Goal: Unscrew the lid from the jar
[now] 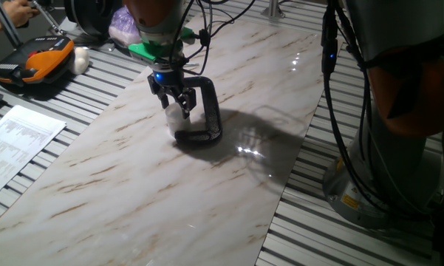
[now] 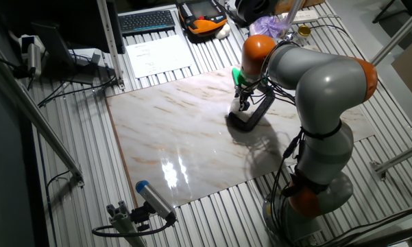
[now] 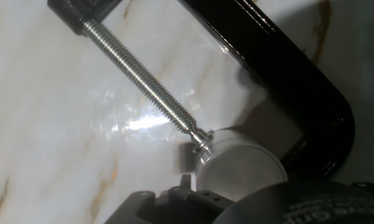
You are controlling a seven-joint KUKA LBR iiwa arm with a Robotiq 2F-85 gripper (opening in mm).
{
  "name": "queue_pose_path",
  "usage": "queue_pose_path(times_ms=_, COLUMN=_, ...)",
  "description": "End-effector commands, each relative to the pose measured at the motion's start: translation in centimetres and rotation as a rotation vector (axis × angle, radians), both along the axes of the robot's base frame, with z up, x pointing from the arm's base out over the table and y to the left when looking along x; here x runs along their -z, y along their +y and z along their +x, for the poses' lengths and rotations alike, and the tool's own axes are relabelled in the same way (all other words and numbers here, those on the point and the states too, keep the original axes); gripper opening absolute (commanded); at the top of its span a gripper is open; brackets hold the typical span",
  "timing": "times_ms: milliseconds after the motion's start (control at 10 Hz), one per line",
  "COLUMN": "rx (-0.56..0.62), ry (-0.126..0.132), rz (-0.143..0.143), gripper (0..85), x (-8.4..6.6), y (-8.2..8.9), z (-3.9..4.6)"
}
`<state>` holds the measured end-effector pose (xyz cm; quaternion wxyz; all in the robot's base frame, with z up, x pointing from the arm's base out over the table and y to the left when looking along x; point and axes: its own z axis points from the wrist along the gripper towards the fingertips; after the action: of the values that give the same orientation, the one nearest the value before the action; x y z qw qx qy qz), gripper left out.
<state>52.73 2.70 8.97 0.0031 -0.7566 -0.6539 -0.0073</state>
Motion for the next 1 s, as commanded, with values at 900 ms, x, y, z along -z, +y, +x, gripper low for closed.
queue_pose_path(times_ms=900, rx=-0.026, ry=-0.002, rz=0.000, gripper=51.0, x=-0.08, y=0.00, z=-0.13)
